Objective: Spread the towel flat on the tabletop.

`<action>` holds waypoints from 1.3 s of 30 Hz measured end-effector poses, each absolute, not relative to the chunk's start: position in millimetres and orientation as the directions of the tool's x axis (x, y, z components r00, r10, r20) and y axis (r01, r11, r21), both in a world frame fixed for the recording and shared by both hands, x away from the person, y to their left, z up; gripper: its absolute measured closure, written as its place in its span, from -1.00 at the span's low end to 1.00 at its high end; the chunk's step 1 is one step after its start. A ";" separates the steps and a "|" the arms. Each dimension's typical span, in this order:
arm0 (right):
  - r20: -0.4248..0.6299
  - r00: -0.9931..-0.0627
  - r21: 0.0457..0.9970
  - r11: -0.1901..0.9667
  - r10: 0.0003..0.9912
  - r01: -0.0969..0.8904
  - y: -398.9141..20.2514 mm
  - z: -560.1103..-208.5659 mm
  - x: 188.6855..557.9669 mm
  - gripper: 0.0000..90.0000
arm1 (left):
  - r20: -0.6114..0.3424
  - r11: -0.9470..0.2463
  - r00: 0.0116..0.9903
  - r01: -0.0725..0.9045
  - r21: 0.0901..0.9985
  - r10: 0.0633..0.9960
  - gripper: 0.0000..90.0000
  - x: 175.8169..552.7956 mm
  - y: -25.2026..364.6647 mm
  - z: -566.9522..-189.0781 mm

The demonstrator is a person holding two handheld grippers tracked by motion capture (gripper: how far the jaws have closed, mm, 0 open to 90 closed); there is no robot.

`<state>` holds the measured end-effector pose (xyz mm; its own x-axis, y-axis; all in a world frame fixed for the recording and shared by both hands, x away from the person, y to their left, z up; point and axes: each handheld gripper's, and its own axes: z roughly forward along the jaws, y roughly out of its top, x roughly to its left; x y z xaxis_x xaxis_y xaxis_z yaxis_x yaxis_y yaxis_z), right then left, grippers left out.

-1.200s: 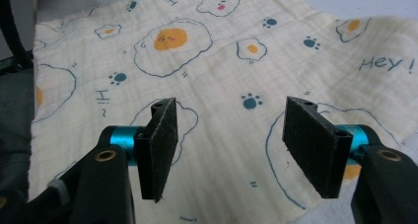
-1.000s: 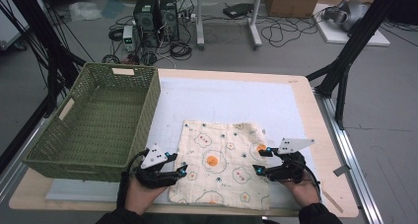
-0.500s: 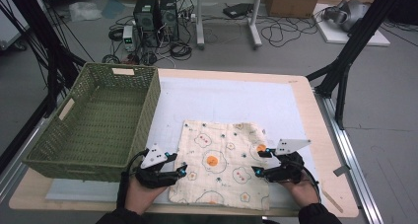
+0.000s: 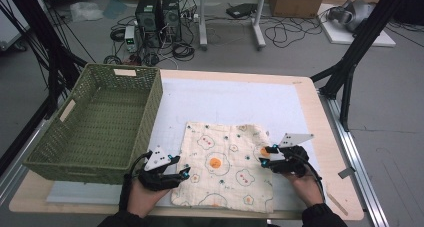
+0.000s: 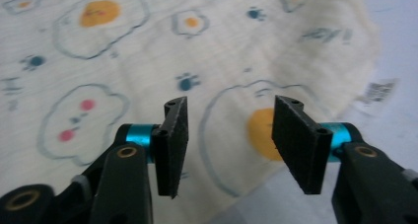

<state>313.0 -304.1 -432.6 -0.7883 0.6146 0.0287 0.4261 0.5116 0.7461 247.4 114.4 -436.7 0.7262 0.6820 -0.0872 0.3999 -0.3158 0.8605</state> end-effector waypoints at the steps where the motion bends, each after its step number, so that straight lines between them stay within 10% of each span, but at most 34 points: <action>1: 0.020 -0.775 0.745 0.507 0.632 0.433 -306.3 -432.5 318.4 0.19 | -0.088 -0.315 0.725 0.401 0.860 0.683 0.01 247.5 114.5 -436.8; 15: 0.097 -0.694 0.709 0.440 0.713 0.551 -311.9 -427.2 393.4 0.38 | -0.087 -0.313 0.719 0.405 0.859 0.690 0.03 250.8 116.5 -437.8; 24: 0.009 -0.735 0.651 0.554 0.678 0.519 -295.5 -432.0 394.3 0.95 | -0.088 -0.313 0.720 0.405 0.859 0.689 0.03 251.3 115.8 -438.0; 29: 0.014 -0.645 0.680 0.466 0.764 0.567 -320.9 -423.2 392.7 0.91 | -0.094 -0.310 0.718 0.410 0.858 0.690 0.04 253.5 114.3 -435.9; 39: 0.081 -0.690 0.704 0.449 0.720 0.550 -319.0 -420.1 382.7 0.24 | -0.118 -0.282 0.697 0.431 0.857 0.707 0.12 282.8 98.9 -426.7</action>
<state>382.7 -319.0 -420.1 -0.6897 0.7196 0.0805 0.5503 0.4486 0.7042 282.8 98.9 -426.7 0.6970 0.7073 -0.1177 0.4312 -0.2823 0.8569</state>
